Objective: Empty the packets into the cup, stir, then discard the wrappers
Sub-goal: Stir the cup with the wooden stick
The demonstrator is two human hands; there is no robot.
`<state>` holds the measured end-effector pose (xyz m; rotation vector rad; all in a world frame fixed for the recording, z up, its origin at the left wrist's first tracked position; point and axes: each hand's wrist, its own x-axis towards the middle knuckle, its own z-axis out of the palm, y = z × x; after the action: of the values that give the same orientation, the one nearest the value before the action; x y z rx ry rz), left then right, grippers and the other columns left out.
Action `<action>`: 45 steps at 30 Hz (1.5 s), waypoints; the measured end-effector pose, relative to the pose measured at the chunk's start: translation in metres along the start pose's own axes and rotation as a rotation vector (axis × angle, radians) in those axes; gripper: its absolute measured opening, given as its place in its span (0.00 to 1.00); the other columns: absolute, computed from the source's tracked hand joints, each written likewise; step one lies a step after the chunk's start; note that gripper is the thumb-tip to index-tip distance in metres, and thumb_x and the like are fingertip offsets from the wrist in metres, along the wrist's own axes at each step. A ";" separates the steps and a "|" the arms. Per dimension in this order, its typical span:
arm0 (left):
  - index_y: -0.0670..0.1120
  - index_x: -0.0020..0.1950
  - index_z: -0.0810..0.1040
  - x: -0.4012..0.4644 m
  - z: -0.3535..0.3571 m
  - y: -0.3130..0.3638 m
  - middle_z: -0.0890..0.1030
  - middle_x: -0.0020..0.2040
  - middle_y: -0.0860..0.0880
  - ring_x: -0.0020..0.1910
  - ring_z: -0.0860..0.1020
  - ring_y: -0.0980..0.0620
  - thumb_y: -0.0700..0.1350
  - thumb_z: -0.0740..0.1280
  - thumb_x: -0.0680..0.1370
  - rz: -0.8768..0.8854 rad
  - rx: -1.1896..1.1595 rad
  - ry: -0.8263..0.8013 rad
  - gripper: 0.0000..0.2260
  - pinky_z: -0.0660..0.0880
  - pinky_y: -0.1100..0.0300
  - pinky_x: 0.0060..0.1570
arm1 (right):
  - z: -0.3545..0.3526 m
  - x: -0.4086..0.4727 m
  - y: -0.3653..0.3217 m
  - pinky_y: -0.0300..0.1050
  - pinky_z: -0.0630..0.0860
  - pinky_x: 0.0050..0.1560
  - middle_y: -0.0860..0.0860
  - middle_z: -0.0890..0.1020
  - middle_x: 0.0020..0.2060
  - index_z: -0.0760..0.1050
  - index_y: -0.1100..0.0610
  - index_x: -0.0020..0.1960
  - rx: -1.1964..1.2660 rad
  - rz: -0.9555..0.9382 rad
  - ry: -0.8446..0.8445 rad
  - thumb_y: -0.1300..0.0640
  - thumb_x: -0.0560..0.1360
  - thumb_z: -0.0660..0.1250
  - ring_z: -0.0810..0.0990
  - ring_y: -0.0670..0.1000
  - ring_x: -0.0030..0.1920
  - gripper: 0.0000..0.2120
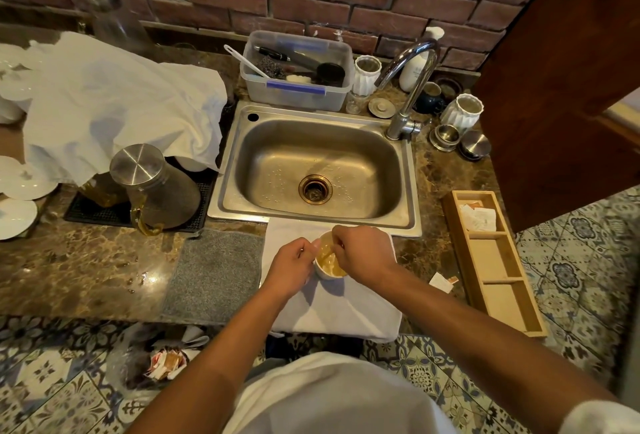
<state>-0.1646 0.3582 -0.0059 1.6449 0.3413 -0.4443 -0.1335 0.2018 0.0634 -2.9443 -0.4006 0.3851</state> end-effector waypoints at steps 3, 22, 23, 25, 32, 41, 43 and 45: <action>0.44 0.36 0.70 0.001 0.000 -0.001 0.70 0.26 0.51 0.24 0.68 0.55 0.47 0.64 0.85 0.009 0.014 0.011 0.18 0.66 0.64 0.24 | 0.002 -0.001 0.004 0.45 0.73 0.39 0.53 0.85 0.48 0.78 0.50 0.59 -0.026 0.012 0.039 0.48 0.81 0.65 0.83 0.57 0.46 0.10; 0.46 0.34 0.69 0.008 0.002 -0.010 0.70 0.24 0.52 0.22 0.68 0.55 0.51 0.65 0.84 0.036 -0.028 0.004 0.20 0.66 0.59 0.28 | -0.003 -0.016 0.017 0.47 0.75 0.39 0.56 0.86 0.45 0.77 0.54 0.56 -0.035 0.050 0.056 0.51 0.81 0.61 0.83 0.59 0.43 0.10; 0.46 0.34 0.69 0.008 0.002 -0.011 0.70 0.23 0.53 0.22 0.68 0.55 0.52 0.65 0.84 0.033 -0.032 0.001 0.20 0.66 0.59 0.27 | -0.001 -0.015 0.016 0.47 0.73 0.38 0.56 0.86 0.46 0.77 0.54 0.57 -0.048 0.040 0.048 0.51 0.81 0.61 0.83 0.59 0.43 0.10; 0.46 0.34 0.69 0.009 0.003 -0.012 0.70 0.23 0.52 0.22 0.67 0.55 0.52 0.65 0.84 0.031 -0.043 -0.006 0.20 0.66 0.59 0.27 | 0.003 -0.014 0.012 0.45 0.69 0.39 0.56 0.86 0.49 0.76 0.54 0.60 -0.063 0.028 0.016 0.51 0.82 0.61 0.83 0.60 0.45 0.11; 0.45 0.34 0.70 0.007 0.002 -0.011 0.72 0.23 0.51 0.22 0.69 0.55 0.51 0.65 0.84 0.045 -0.023 -0.002 0.20 0.68 0.60 0.26 | 0.006 -0.015 -0.002 0.45 0.70 0.40 0.56 0.86 0.48 0.79 0.54 0.57 -0.045 -0.003 -0.045 0.49 0.80 0.63 0.83 0.59 0.45 0.12; 0.44 0.34 0.70 0.009 0.002 -0.011 0.72 0.24 0.49 0.23 0.69 0.53 0.51 0.65 0.84 0.057 -0.005 0.005 0.21 0.68 0.59 0.29 | -0.009 -0.013 0.009 0.44 0.71 0.41 0.55 0.86 0.51 0.80 0.53 0.61 -0.162 0.017 -0.062 0.51 0.79 0.67 0.84 0.57 0.48 0.13; 0.44 0.34 0.70 0.010 0.001 -0.012 0.72 0.23 0.50 0.22 0.69 0.53 0.51 0.65 0.84 0.061 -0.007 0.002 0.21 0.69 0.60 0.28 | -0.009 -0.011 0.007 0.44 0.70 0.41 0.55 0.86 0.52 0.76 0.53 0.65 -0.192 0.005 -0.029 0.50 0.79 0.68 0.84 0.58 0.49 0.16; 0.44 0.35 0.71 0.011 0.001 -0.013 0.73 0.23 0.51 0.22 0.69 0.54 0.52 0.64 0.84 0.060 -0.001 -0.002 0.20 0.69 0.62 0.27 | -0.010 -0.008 0.003 0.44 0.68 0.41 0.55 0.86 0.53 0.74 0.54 0.67 -0.196 0.005 0.003 0.50 0.80 0.68 0.84 0.58 0.49 0.18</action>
<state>-0.1616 0.3583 -0.0227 1.6495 0.2899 -0.4007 -0.1380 0.1957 0.0739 -3.1355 -0.4545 0.3613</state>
